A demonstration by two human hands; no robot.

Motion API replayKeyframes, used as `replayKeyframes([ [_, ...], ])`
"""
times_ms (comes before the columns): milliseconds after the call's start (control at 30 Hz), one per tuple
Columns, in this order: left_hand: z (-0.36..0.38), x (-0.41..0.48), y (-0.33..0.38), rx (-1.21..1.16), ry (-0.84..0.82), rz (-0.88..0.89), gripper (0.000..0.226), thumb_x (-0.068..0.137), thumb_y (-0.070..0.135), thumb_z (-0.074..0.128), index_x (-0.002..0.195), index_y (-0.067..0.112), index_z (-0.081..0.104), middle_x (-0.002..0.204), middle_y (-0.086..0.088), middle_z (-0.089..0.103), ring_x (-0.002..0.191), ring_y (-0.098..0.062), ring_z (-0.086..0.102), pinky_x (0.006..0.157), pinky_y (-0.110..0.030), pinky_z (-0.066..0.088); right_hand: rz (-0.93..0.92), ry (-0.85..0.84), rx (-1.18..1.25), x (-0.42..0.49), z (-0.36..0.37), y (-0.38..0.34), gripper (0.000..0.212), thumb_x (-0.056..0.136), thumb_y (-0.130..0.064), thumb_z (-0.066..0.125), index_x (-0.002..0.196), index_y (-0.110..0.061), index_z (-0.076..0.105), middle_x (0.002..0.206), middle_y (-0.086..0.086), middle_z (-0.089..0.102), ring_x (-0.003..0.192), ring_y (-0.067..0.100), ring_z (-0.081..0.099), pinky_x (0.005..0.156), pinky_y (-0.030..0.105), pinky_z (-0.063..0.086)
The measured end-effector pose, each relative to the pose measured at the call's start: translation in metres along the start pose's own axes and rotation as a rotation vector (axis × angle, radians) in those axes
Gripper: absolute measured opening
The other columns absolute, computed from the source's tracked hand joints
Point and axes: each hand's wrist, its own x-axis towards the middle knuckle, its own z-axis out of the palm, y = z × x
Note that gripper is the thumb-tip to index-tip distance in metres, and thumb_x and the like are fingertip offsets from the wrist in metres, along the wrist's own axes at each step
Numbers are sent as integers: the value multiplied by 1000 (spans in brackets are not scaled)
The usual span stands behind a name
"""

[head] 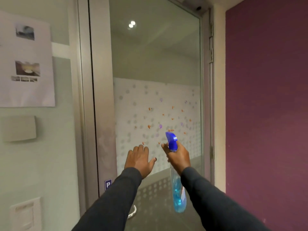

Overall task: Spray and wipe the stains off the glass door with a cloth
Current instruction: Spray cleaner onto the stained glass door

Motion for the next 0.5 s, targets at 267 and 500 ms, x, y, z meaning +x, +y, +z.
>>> replayKeyframes([
  [267,-41,65,-42,65,160,13,55,99,56,35,136,17,47,137,-7,50,123,-27,48,103,-40,39,-118,33,13,74,20,-83,35,94,-44,65,83,-12,56,70,4,59,61,18,58,60,29,52],
  [500,-36,83,-49,97,179,45,53,100,55,32,131,16,49,130,-6,52,117,-25,48,99,-38,38,-148,195,35,120,14,-84,32,94,-43,66,85,-13,57,73,5,60,69,24,60,71,42,59],
])
